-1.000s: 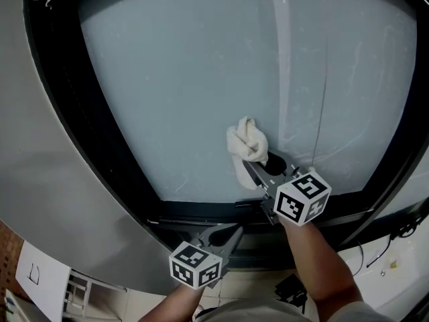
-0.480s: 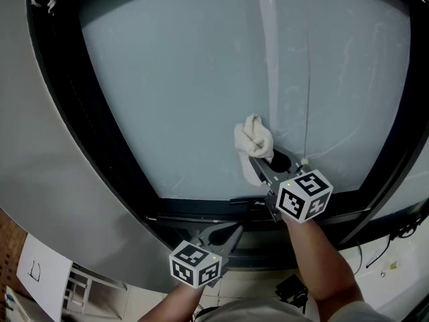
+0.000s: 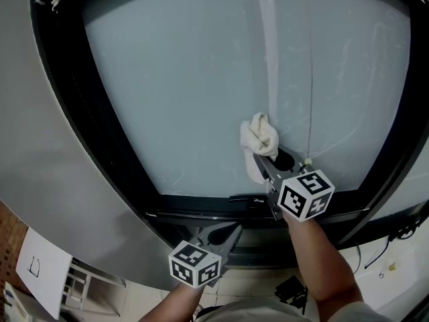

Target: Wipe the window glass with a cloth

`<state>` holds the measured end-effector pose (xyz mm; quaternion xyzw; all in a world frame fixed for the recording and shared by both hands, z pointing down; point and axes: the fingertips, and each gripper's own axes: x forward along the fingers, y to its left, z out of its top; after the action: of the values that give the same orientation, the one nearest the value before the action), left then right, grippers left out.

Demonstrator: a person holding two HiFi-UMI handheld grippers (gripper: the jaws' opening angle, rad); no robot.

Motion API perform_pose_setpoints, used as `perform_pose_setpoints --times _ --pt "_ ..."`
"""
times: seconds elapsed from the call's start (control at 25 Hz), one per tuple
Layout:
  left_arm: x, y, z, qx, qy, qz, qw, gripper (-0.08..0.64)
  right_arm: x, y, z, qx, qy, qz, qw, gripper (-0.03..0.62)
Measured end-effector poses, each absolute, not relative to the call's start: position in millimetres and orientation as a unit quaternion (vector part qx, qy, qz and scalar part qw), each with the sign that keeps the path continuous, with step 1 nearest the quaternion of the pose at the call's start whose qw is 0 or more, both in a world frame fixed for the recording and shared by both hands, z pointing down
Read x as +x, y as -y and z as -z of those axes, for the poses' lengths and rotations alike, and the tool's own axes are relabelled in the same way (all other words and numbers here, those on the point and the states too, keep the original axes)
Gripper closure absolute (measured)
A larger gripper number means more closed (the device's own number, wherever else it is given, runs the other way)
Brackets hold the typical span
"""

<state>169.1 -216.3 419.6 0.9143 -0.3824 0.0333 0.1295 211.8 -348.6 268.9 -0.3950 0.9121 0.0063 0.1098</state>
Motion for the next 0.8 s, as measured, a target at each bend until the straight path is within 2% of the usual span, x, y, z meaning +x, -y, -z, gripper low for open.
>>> perform_pose_setpoints --times 0.44,0.8 --pt "120 224 -403 0.904 0.409 -0.012 0.121 0.543 200 344 -268 -0.433 -0.895 -0.030 0.097 0.474" --pt "60 223 -384 0.905 0.410 0.014 0.111 0.543 156 301 -267 -0.412 -0.904 -0.021 0.111 0.474"
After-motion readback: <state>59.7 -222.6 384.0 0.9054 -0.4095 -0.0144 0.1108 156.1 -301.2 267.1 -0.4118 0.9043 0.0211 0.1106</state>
